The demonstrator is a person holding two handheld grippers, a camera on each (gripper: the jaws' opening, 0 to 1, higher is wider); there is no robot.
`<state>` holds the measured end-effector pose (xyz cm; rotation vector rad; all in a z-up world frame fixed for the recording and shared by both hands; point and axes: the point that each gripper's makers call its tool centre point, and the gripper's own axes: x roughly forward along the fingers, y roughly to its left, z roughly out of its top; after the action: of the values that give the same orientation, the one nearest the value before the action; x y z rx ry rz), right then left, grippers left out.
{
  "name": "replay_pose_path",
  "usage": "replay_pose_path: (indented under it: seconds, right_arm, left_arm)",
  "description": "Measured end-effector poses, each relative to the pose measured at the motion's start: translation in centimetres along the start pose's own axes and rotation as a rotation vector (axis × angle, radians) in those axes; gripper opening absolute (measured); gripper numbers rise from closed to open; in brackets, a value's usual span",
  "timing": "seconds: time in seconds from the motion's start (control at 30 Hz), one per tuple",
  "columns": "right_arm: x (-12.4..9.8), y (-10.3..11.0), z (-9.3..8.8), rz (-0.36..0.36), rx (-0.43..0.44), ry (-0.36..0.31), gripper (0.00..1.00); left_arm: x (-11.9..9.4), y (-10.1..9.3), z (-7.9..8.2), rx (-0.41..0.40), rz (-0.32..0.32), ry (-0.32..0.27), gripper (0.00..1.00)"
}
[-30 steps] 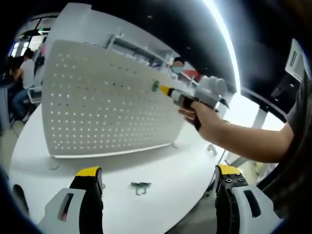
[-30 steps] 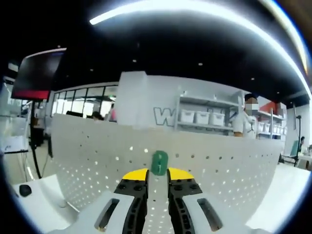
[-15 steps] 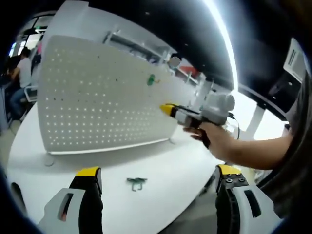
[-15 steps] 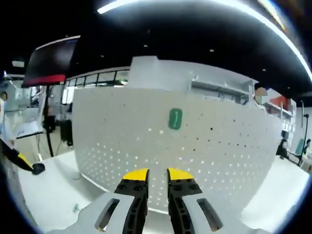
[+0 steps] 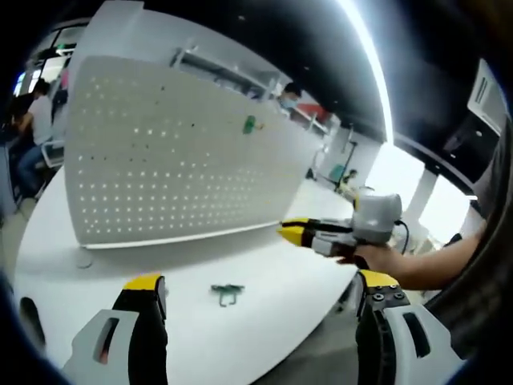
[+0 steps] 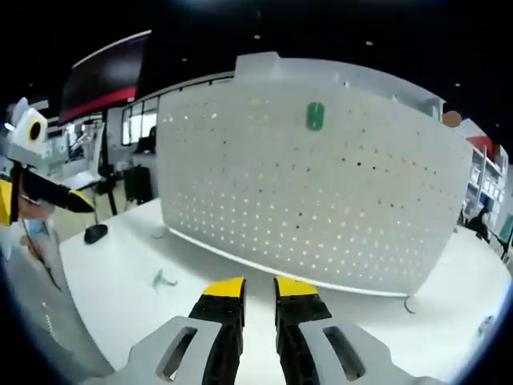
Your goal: Insert the hook assembly into the mounting plate slot until the hook locks in place.
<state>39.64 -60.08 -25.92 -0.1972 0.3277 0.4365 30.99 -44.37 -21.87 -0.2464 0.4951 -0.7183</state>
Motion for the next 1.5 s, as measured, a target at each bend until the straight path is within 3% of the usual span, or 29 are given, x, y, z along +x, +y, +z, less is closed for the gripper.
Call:
replay_pose_path:
  seconds: [0.3, 0.67, 1.2, 1.5]
  right_arm:
    - [-2.9, 0.8, -3.0, 0.029, -0.015, 0.061, 0.12]
    - [-5.7, 1.5, -5.4, 0.082, 0.002, 0.136, 0.12]
    - [-7.9, 4.5, -6.9, 0.15, 0.027, 0.185, 0.13]
    - [-8.5, 4.8, -7.7, 0.153, 0.043, 0.198, 0.12]
  left_arm:
    - [-0.5, -0.2, -1.9, 0.001, 0.0, 0.033, 1.0]
    - [-1.3, -0.4, -3.9, -0.021, -0.006, 0.067, 1.0]
    - [-0.9, -0.2, -4.1, -0.004, 0.002, 0.085, 0.99]
    - [0.7, 1.2, -3.9, 0.065, -0.02, 0.107, 0.96]
